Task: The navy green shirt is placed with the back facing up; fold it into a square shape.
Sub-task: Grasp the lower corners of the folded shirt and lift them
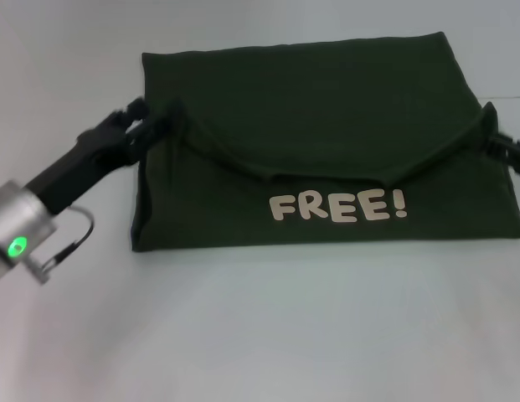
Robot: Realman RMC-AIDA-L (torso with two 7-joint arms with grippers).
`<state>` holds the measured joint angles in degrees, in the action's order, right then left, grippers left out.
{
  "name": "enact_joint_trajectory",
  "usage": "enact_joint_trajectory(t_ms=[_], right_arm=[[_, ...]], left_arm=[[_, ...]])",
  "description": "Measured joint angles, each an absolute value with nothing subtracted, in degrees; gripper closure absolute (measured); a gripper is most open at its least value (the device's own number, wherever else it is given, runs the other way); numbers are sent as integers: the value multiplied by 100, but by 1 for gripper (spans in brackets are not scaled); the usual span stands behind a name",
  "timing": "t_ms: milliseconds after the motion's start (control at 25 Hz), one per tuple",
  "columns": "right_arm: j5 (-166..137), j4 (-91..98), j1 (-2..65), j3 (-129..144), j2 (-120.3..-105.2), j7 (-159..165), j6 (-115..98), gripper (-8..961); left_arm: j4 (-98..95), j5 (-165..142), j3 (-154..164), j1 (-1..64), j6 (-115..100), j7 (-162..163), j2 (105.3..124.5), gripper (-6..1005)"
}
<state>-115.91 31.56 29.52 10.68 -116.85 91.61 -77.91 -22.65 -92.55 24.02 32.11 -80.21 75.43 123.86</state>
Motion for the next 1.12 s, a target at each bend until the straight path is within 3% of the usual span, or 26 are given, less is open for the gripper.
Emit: enact_joint_trajectory(t_ms=[40, 160, 360, 1120], right_arm=[[-11467, 3302, 2683, 1054, -11768, 9162, -8124, 216], [-11342, 3349, 2470, 1054, -11798, 9164, -8336, 217], [-11259, 3313, 2145, 1080, -11740, 9446, -8565, 218], [-11293, 3159, 2179, 1099, -11798, 10047, -8263, 218]], left_arm=[[-2304, -9256, 2425, 3097, -8151, 7520, 12386, 137], [-2471, -9256, 2595, 2784, -8427, 7347, 12387, 137], [-2728, -9303, 3209, 2454, -8373, 6962, 12375, 138], [-2720, -10109, 3628, 2337, -6679, 6053, 12377, 138]])
